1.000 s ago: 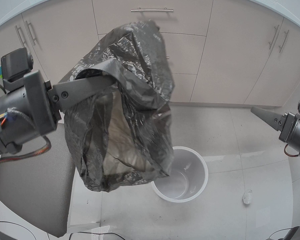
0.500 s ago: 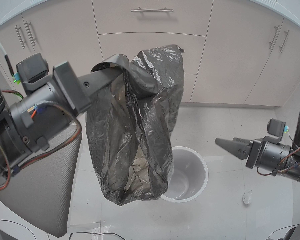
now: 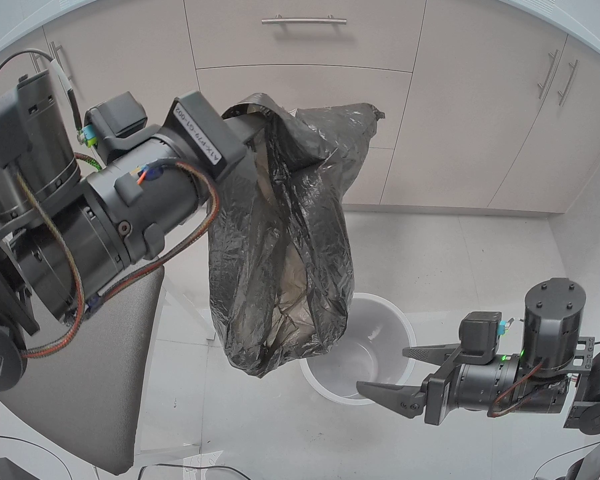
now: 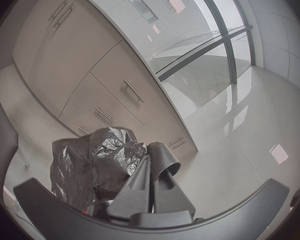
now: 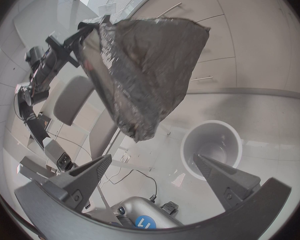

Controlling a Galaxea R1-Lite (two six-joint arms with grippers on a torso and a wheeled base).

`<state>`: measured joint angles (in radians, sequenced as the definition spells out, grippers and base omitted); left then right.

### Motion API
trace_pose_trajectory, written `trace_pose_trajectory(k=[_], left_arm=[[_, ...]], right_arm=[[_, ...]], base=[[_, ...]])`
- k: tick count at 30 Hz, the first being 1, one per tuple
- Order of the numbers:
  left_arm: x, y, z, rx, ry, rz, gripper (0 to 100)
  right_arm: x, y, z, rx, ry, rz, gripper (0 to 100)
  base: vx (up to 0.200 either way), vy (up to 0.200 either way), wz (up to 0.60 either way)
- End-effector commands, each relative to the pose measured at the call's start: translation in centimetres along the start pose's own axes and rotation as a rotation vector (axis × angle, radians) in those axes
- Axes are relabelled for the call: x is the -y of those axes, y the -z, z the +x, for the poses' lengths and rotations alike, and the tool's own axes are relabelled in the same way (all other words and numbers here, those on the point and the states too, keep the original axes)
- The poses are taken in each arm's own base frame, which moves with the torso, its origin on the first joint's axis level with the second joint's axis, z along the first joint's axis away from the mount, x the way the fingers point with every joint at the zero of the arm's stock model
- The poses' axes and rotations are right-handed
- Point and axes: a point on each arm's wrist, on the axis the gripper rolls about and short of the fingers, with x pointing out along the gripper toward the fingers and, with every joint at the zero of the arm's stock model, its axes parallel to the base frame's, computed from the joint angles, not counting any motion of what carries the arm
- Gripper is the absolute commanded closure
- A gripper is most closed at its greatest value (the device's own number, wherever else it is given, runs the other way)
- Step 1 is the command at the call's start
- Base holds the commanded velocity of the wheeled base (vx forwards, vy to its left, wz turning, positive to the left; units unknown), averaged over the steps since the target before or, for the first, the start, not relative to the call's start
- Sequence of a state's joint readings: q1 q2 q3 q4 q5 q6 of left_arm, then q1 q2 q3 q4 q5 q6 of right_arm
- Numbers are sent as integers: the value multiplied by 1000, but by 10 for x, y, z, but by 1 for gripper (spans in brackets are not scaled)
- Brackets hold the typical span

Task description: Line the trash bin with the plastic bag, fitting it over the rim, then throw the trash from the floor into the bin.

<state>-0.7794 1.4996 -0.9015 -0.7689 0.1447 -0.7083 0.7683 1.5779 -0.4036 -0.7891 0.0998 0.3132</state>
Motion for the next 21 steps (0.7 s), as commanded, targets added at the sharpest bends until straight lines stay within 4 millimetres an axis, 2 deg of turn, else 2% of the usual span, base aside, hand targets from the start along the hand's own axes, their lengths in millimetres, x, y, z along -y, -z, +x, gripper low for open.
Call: trace_pose_trajectory(k=[1,13,16,21], left_arm=[[7,6,2,-20,21,-27,100],[29,14,-16,-73,99,-69,100],[30,16,-17,-81,104,-70,100],[31,17,-18,-83,107,-70,100]], right_arm=[[-6,20,15,-79,-28,-18,0],[-5,40,73,85,35,-31,0],[-7,47,83,129,69,-33,0],[-9,52,90,165,90,-29,0]], base=[[0,0,0],[0,0,0],[0,0,0],[0,0,0]])
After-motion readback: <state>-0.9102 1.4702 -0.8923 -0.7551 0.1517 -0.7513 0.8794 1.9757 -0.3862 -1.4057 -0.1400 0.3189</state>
